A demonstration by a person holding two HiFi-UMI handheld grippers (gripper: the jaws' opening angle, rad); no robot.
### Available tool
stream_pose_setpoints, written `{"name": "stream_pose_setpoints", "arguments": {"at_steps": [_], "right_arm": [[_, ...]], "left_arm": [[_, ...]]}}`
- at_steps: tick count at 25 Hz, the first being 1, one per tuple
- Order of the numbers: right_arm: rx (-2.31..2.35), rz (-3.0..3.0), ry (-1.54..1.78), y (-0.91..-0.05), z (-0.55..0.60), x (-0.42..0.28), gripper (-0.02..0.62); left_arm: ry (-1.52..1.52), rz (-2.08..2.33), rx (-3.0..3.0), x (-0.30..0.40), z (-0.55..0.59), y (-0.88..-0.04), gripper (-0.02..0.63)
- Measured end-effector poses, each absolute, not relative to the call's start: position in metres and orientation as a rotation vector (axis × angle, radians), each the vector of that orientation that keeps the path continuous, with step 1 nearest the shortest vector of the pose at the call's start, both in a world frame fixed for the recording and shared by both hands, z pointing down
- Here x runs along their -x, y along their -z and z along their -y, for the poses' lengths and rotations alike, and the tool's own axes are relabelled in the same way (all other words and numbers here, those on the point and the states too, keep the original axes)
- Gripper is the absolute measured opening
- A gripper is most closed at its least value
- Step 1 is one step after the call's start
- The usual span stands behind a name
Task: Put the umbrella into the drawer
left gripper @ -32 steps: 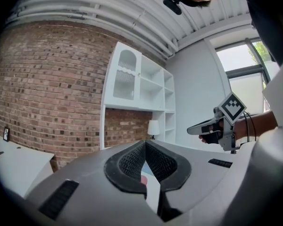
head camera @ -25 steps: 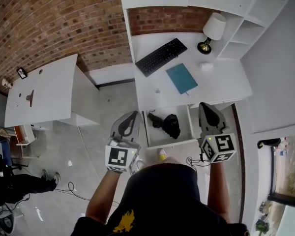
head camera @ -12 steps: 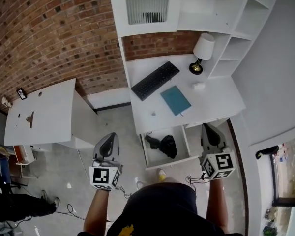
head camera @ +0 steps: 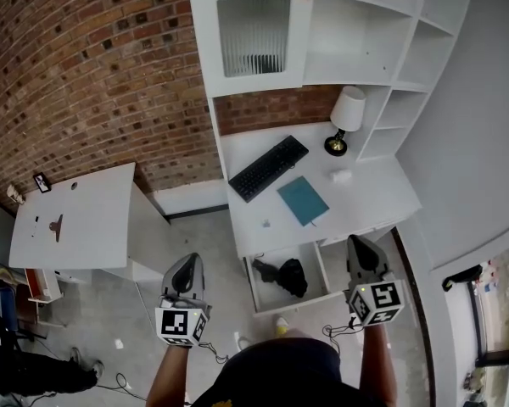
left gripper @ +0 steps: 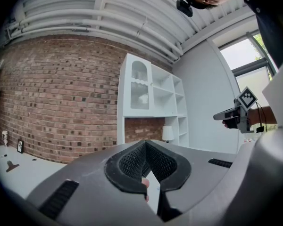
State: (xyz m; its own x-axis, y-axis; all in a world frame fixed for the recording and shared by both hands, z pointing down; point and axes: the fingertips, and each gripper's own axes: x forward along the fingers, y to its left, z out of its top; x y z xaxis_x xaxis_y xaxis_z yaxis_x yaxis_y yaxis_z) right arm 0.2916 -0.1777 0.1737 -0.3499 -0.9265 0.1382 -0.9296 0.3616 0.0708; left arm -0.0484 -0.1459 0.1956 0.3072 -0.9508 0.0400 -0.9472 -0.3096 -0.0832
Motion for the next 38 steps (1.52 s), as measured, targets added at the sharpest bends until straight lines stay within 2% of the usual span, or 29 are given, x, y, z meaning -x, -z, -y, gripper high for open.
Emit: {"name": "stream_pose_setpoints", "arguments": {"at_steps": [14, 25, 38], "right_arm": [[-1.672, 2.442, -0.033, -0.168, 0.174, -0.297, 0.000], [-1.653, 2.462, -0.008, -0.170, 0.174, -0.274, 0.000], [-1.722, 2.459, 0.065, -0.140, 0.173, -0.275, 0.000]], "left_arm": [[0.104, -1.837, 2.499, 0.059, 0.145, -0.187, 0.017], [0.088, -1.849, 2.490, 0.074, 0.140, -0.191, 0.018], [0.000, -1.884, 2.489, 0.090, 0.140, -0.187, 0.018]]}}
